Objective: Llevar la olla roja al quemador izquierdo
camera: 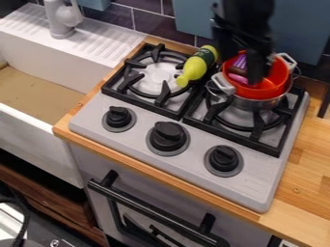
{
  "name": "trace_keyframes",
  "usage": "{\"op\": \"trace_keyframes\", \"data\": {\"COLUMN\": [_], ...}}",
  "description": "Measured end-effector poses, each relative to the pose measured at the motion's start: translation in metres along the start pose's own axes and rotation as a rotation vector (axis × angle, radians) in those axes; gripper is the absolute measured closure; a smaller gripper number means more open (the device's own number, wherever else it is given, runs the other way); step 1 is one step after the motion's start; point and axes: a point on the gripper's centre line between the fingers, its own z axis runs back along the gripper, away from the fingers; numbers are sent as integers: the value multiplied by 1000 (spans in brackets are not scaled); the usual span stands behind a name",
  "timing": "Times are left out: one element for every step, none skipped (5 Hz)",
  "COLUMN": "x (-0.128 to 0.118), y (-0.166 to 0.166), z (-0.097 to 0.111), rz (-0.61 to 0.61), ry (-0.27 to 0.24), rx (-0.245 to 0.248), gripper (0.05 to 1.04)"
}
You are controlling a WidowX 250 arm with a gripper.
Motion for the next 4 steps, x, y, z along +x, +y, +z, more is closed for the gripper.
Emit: {"op": "trace_keyframes", "data": {"x": [9, 13, 16, 12], "y": [-7, -6, -1, 0], "z": [-6, -17, -24, -31], "rz": [-8, -24, -26, -43], "ry": [-11, -15, -25, -30], "rx": [19, 48, 69, 89], "gripper": [86, 86, 86, 86]}}
